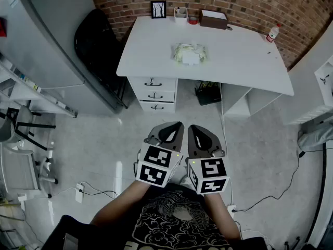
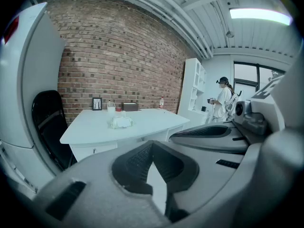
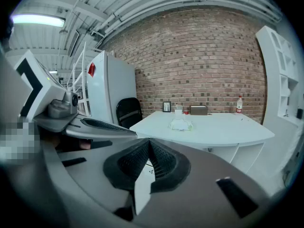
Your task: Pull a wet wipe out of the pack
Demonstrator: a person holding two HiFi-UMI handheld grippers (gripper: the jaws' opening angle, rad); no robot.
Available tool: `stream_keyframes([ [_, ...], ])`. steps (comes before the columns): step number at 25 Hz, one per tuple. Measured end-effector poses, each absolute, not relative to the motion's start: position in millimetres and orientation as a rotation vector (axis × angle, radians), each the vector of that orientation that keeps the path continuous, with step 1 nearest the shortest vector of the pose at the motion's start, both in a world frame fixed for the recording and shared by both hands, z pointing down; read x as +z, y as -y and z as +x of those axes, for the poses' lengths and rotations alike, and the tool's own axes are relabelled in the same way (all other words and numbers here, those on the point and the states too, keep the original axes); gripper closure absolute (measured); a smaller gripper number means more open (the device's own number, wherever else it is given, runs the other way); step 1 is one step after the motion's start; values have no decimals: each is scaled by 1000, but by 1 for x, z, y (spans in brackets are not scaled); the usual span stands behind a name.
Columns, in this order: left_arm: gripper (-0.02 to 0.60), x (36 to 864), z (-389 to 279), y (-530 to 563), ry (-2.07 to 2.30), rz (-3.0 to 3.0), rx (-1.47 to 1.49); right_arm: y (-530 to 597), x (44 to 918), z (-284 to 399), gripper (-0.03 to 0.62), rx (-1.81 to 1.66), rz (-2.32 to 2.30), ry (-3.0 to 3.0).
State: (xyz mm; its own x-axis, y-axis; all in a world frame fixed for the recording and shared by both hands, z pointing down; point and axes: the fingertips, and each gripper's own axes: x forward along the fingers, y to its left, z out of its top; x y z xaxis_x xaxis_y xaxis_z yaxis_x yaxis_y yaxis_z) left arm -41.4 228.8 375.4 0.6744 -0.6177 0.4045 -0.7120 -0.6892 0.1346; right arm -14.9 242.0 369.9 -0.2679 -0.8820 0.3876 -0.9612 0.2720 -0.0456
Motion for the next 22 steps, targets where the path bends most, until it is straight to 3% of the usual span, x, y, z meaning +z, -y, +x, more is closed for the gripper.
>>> stream_keyframes([
  [22,571,382,-77,-208,953,2627,440,-222,372,-51,576,419,1771,2194],
])
